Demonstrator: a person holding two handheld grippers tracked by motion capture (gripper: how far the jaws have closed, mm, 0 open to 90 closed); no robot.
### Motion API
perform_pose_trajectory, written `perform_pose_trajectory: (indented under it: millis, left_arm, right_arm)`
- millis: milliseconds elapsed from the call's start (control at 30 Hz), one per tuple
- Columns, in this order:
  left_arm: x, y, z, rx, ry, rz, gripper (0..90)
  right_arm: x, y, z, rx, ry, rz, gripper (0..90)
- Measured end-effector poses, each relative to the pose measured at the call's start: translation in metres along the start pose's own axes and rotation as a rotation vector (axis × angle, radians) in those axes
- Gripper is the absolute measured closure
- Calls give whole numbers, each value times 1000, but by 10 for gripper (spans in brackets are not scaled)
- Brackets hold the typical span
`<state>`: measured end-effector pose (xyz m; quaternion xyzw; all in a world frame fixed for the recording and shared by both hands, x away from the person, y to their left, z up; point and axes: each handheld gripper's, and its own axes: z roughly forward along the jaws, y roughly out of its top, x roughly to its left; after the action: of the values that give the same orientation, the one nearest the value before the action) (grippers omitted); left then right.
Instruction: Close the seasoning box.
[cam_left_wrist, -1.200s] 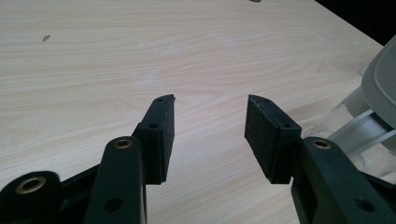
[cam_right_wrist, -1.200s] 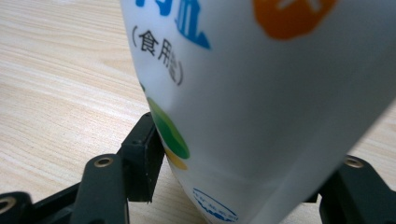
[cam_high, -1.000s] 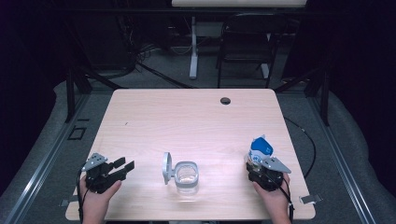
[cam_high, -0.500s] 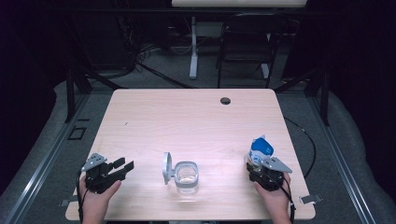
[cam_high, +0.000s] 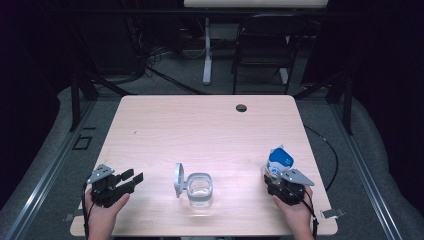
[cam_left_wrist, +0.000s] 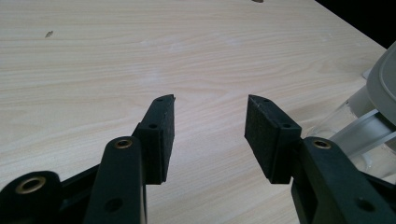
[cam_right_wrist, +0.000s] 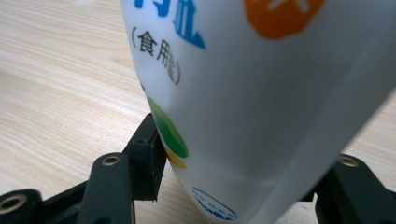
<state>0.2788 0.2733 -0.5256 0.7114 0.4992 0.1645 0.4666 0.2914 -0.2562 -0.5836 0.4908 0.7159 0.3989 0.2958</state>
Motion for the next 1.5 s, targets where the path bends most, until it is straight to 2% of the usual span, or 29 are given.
perform_pose_trajectory:
  millis: [367, 433, 900, 1500]
  left_arm:
    - [-1, 0, 0, 4, 2, 3, 530]
    - [-1, 0, 0, 5, 1, 3, 530]
    - [-1, 1, -1, 1, 1, 4, 530]
    - [-1, 1, -1, -2, 6, 6, 524]
  right_arm:
    - [1, 2, -1, 16, 15, -17, 422]
    - [2, 2, 0, 7, 24, -8, 422]
    - [10, 12, -8, -22, 68, -38, 423]
    - [35, 25, -18, -14, 140, -177, 424]
